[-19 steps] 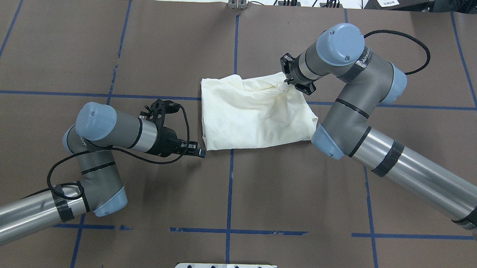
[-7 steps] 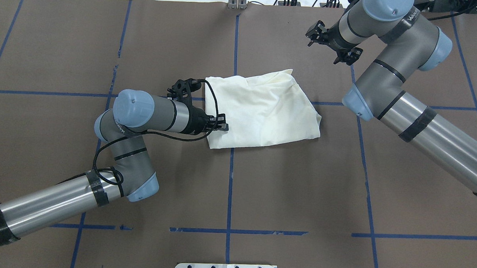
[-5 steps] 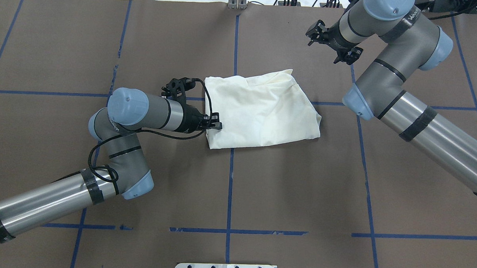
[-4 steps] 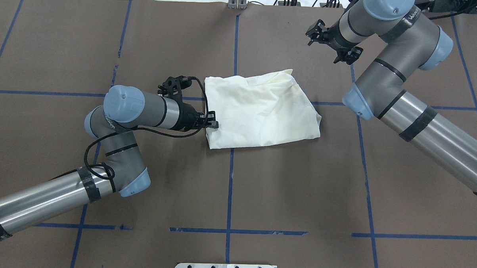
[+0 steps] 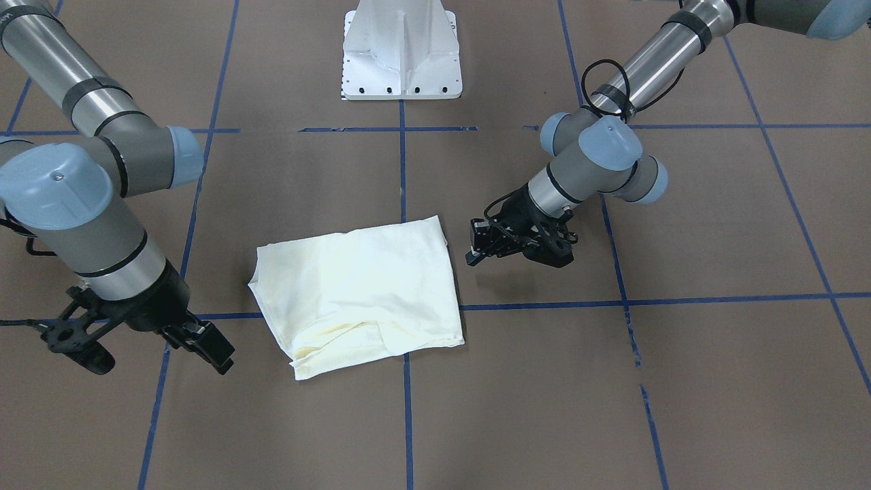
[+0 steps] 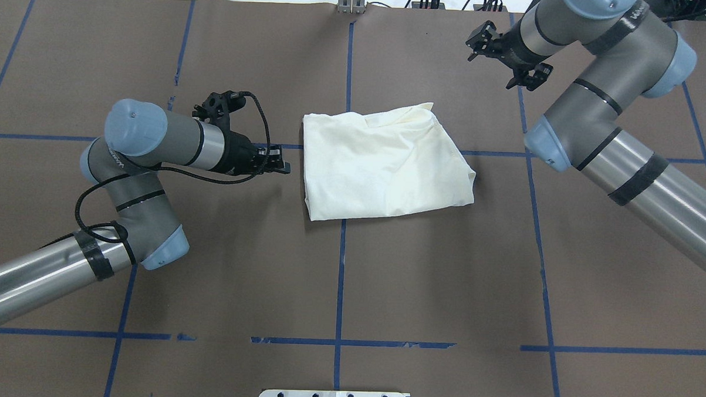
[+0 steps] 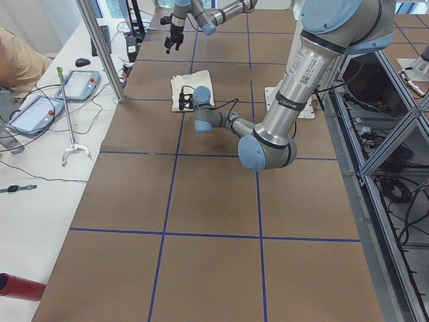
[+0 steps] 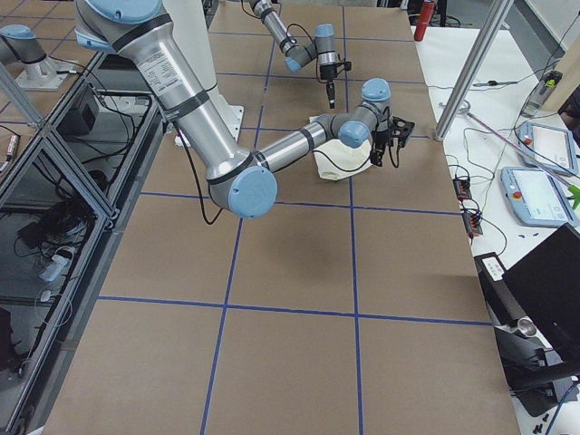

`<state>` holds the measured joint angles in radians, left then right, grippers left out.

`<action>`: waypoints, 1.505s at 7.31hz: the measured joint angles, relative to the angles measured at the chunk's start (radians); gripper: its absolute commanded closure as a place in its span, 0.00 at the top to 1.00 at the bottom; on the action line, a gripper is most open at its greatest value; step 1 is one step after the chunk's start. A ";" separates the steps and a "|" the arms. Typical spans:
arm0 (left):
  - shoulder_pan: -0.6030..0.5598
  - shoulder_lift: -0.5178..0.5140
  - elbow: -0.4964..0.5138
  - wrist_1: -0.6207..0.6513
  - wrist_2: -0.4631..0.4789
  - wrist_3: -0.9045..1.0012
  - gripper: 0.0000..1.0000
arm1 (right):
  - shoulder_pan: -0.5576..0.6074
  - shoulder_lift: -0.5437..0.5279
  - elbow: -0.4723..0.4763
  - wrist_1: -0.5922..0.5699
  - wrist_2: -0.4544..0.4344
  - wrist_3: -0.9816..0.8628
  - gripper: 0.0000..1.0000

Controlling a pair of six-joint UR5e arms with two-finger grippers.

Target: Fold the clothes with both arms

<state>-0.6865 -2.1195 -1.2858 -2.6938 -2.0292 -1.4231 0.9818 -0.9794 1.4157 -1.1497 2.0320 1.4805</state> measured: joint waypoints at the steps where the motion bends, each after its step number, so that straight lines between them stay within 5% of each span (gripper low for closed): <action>1: -0.056 0.025 -0.004 0.000 -0.047 0.058 0.00 | 0.041 -0.037 0.023 -0.001 0.043 -0.041 1.00; 6: -0.496 0.141 0.019 0.105 -0.411 0.602 0.00 | 0.257 -0.222 -0.001 -0.001 0.187 -0.524 1.00; 8: -0.633 0.149 0.021 0.298 -0.424 0.900 0.00 | 0.339 -0.275 -0.019 -0.002 0.270 -0.665 1.00; 11: -0.793 0.147 0.015 0.583 -0.300 1.268 0.00 | 0.488 -0.323 -0.012 -0.100 0.367 -0.964 1.00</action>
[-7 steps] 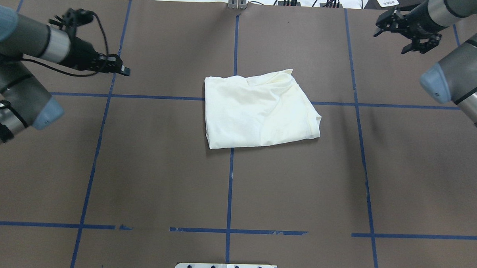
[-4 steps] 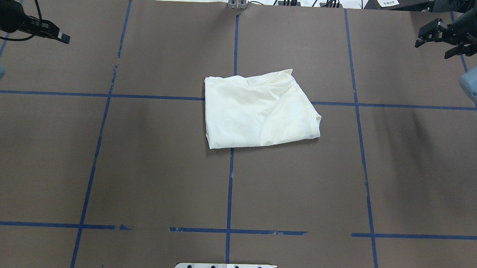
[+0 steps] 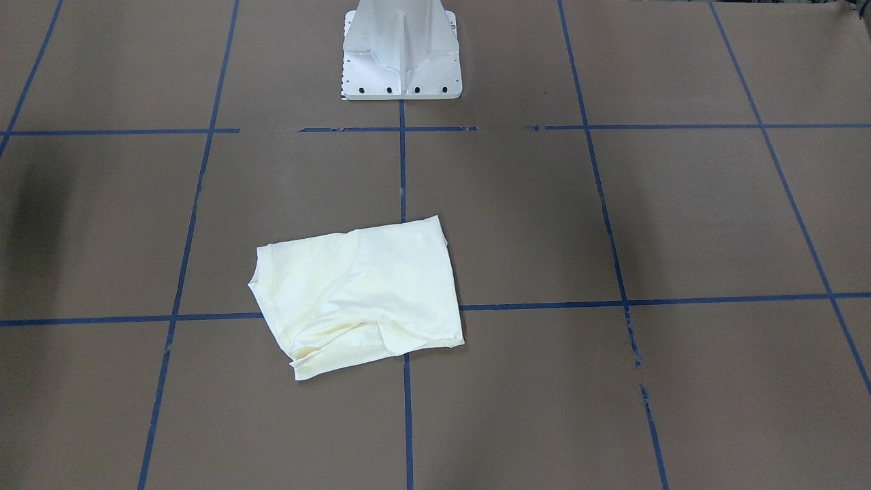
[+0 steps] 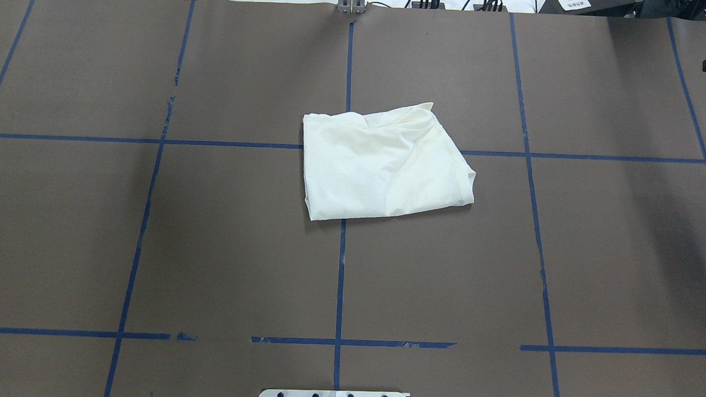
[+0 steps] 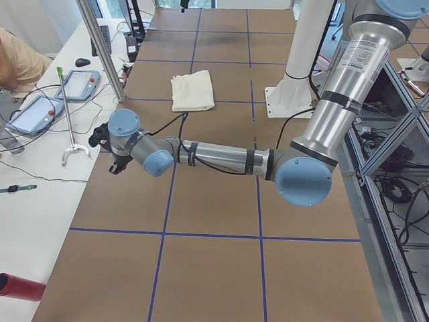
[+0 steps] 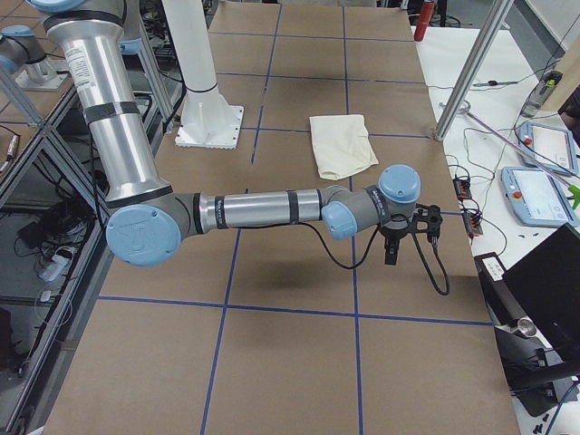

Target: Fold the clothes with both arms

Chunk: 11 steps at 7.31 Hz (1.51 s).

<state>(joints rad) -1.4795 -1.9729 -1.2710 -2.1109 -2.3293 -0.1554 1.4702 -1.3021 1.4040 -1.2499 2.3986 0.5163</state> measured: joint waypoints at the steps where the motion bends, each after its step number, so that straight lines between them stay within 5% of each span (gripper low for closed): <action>1: -0.038 -0.003 -0.016 0.112 0.022 0.074 0.50 | 0.016 -0.004 0.005 -0.046 0.004 -0.070 1.00; 2: -0.062 -0.004 -0.071 0.278 0.029 0.112 1.00 | 0.022 -0.009 0.015 -0.100 0.006 -0.138 1.00; 5: -0.082 0.031 -0.246 0.640 0.027 0.135 1.00 | 0.051 -0.045 0.150 -0.410 -0.044 -0.388 1.00; 8: -0.082 0.242 -0.319 0.510 -0.022 0.132 1.00 | 0.056 -0.097 0.245 -0.503 -0.070 -0.461 1.00; 11: -0.083 0.376 -0.326 0.311 -0.194 0.129 1.00 | 0.013 -0.107 0.249 -0.497 -0.073 -0.408 1.00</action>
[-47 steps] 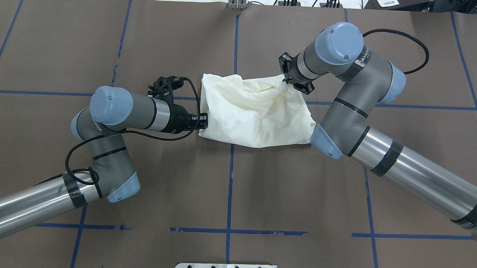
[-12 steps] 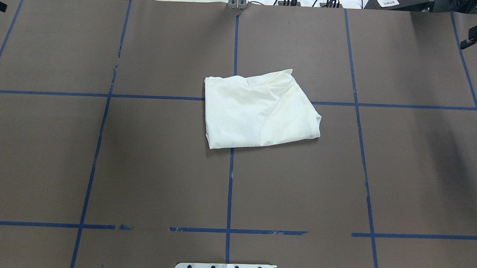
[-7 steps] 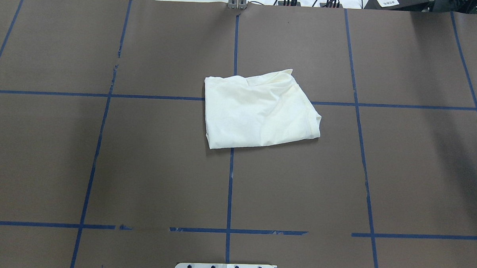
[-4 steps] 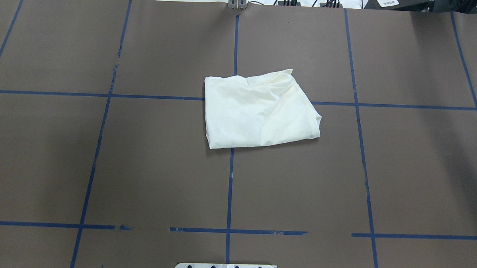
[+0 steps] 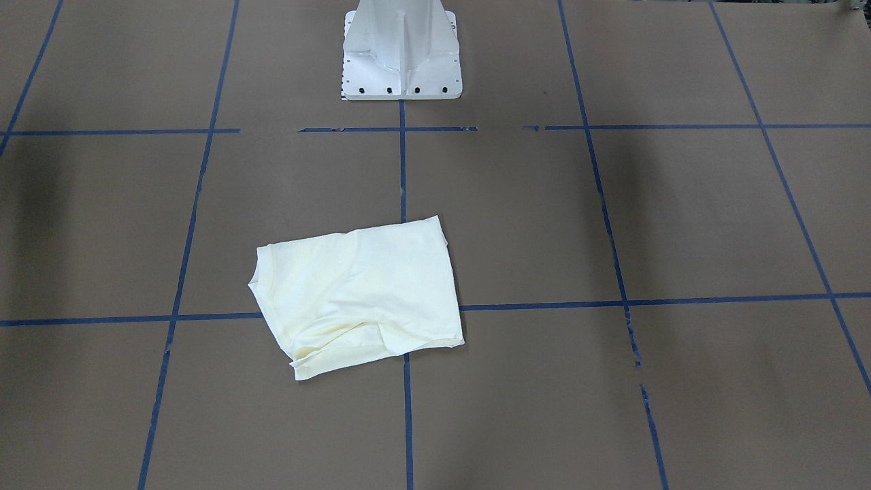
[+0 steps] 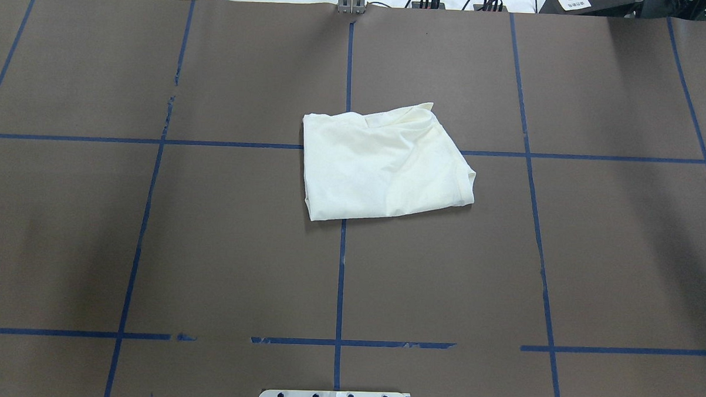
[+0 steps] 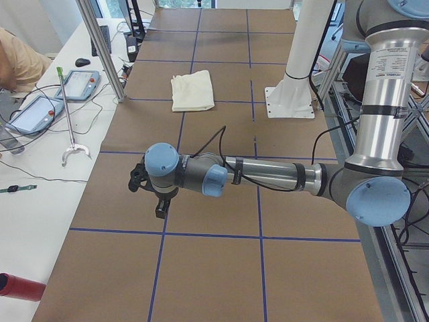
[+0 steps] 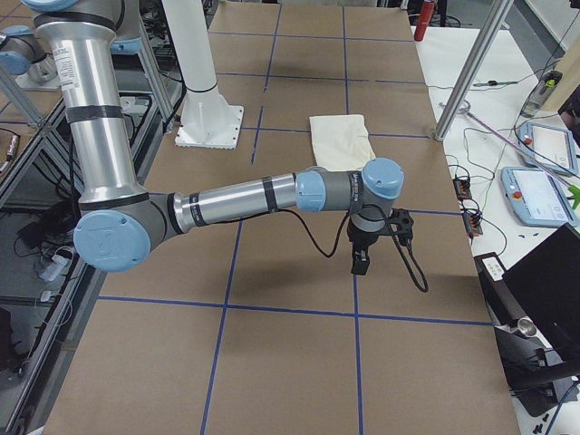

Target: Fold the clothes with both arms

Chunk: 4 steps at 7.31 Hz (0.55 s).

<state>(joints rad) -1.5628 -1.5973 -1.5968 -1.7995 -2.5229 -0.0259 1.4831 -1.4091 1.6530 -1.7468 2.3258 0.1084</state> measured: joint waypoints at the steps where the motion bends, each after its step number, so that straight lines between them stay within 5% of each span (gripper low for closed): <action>1: -0.001 0.035 -0.020 -0.060 0.002 0.001 1.00 | -0.006 -0.001 -0.002 0.008 0.000 0.012 1.00; 4: 0.005 0.019 -0.071 0.014 0.214 0.005 1.00 | -0.009 -0.010 0.002 0.017 0.000 0.017 1.00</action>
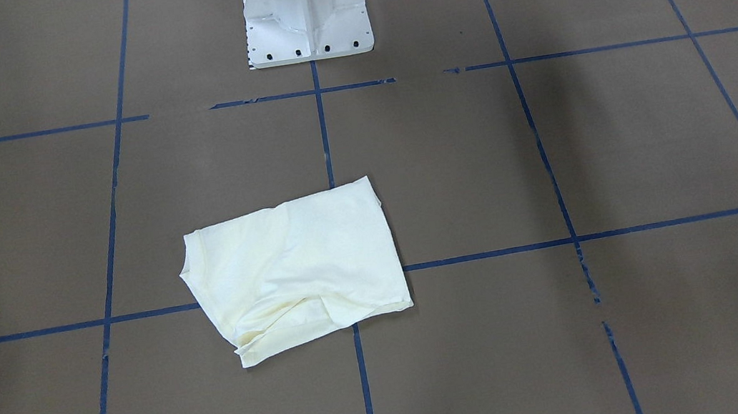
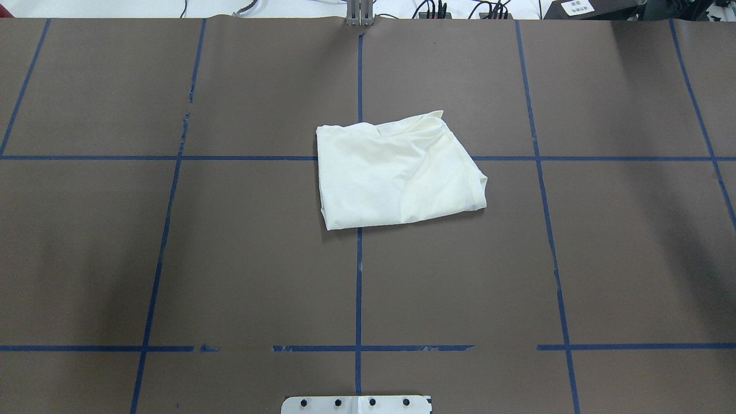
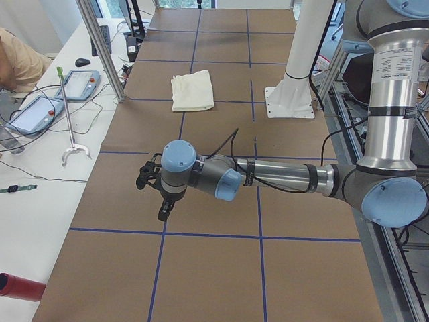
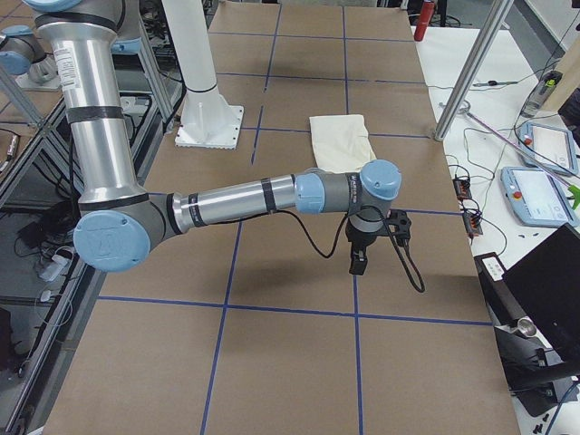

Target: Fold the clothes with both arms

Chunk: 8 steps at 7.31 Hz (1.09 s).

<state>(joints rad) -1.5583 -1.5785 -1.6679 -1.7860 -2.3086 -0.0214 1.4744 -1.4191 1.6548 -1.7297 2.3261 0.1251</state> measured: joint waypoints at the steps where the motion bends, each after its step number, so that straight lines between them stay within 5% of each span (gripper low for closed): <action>1: -0.001 -0.019 -0.029 0.114 0.028 0.000 1.00 | 0.000 -0.003 0.004 0.002 -0.001 -0.003 1.00; 4: 0.002 -0.028 -0.110 0.263 0.030 -0.005 1.00 | -0.013 -0.026 0.008 0.073 -0.008 -0.011 1.00; 8: 0.025 -0.021 -0.206 0.344 0.040 -0.005 1.00 | -0.019 -0.200 0.080 0.194 -0.009 -0.059 1.00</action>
<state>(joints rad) -1.5328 -1.5991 -1.8739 -1.4421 -2.2684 -0.0263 1.4551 -1.6188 1.7347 -1.5358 2.3174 0.0656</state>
